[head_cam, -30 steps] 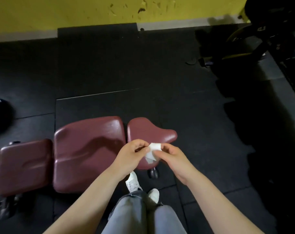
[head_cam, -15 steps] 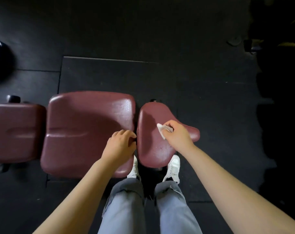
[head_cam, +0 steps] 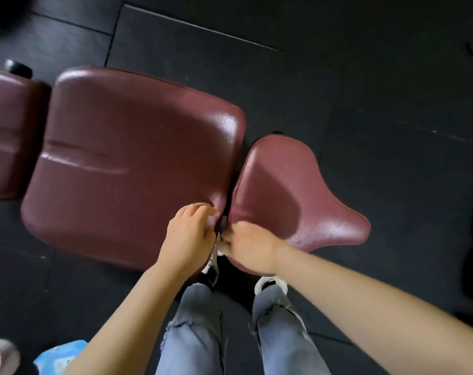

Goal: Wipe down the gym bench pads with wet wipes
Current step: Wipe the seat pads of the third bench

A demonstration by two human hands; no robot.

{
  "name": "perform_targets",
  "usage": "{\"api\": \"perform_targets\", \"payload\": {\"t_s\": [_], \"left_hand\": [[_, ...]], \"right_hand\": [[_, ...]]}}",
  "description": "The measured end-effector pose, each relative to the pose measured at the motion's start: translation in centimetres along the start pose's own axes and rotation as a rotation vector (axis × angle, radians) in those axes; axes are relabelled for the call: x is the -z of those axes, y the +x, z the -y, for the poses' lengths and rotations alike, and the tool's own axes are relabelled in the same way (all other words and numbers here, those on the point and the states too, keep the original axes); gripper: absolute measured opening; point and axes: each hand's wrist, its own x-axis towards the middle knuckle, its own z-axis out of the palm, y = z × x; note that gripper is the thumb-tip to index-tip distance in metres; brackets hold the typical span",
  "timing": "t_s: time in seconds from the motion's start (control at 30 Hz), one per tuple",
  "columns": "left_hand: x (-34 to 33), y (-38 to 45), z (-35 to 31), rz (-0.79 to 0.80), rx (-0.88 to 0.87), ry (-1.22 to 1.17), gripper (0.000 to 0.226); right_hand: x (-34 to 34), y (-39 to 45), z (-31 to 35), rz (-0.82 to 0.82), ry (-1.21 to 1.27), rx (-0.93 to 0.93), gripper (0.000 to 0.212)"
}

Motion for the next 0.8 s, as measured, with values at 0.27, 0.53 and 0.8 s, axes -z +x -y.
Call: {"api": "perform_targets", "payload": {"t_s": [0.27,0.53,0.8], "left_hand": [[-0.1,-0.1,0.0,-0.079,-0.009,-0.043,0.034],[-0.1,-0.2,-0.2,-0.018,-0.012,-0.026,0.035],[-0.3,-0.1,0.4,0.031,-0.014,-0.007,0.045]], "right_hand": [[7.2,1.5,-15.7,-0.483,0.240,-1.041,0.014],[-0.4,-1.9,2.5,0.019,0.247,-0.061,0.020],[4.8,-0.7,-12.1,-0.449,0.158,-0.669,0.023]]}}
